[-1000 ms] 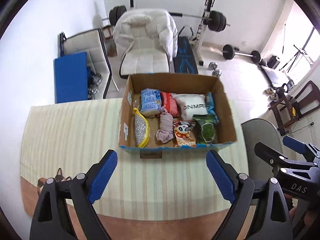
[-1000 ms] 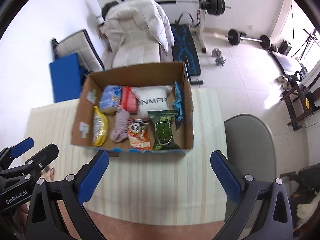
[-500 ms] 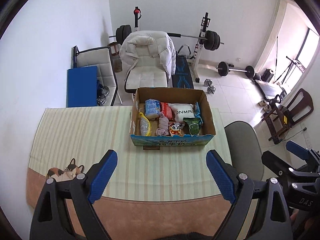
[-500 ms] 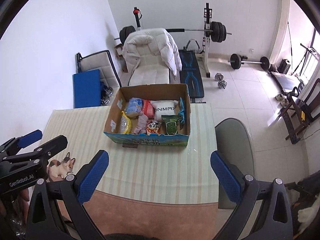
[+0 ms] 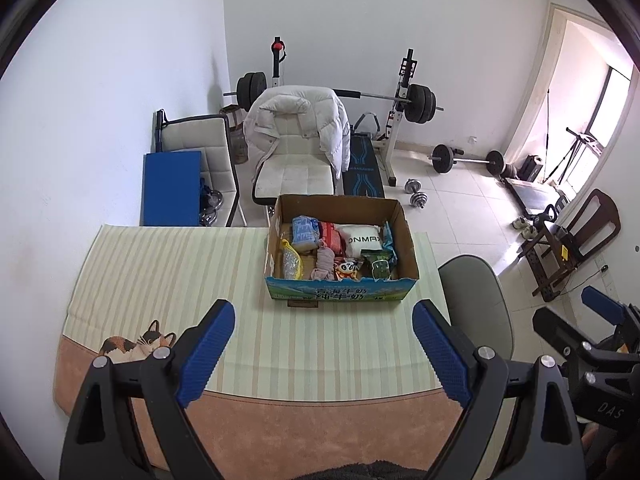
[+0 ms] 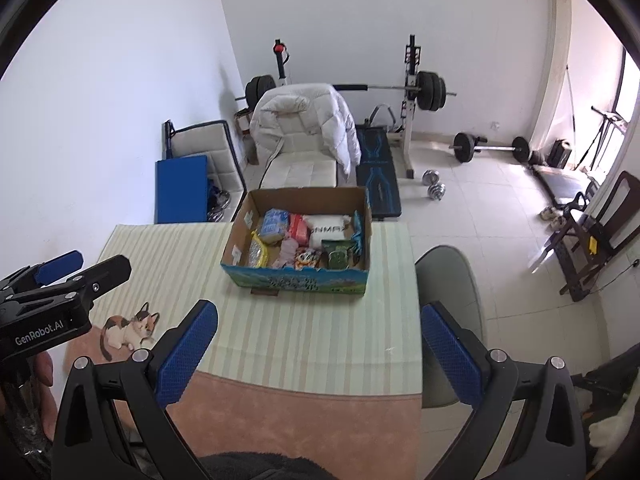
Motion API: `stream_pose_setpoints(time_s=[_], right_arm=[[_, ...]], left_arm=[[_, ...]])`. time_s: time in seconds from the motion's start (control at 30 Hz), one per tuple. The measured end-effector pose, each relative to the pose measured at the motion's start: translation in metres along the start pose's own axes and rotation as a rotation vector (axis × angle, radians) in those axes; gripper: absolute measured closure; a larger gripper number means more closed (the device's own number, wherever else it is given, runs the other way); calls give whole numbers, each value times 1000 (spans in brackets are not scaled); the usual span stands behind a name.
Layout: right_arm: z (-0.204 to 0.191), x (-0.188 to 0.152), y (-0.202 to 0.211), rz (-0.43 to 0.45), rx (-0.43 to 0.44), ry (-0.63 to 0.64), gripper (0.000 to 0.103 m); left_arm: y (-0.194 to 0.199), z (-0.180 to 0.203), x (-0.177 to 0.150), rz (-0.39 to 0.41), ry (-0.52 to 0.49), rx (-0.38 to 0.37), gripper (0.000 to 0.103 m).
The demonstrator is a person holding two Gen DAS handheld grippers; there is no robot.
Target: Organize soft objects
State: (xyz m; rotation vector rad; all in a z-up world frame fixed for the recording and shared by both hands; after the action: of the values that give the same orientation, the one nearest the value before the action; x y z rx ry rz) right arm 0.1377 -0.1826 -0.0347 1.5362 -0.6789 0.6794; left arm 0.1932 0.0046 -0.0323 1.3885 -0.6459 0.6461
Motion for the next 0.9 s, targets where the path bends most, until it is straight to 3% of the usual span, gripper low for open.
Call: stream_pose_setpoints(time_s=[0.9], right_arm=[[-9, 29, 10, 96, -47, 21, 0]], left_arm=[[11, 5, 10, 51, -17, 20, 12]])
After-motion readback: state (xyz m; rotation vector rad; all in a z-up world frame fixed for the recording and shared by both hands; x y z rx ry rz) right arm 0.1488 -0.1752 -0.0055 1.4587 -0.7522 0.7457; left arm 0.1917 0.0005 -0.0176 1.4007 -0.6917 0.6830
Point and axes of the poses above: each gripper's, at about its wrist camera, not at the fingertips, and y roughly against the way its jaws point, z to its right, x to its top, the point moved 2 cm from there along -y, roughly the way its jaws point, and after that the axes turned 9 degrees about z, right-handed, at the moved point
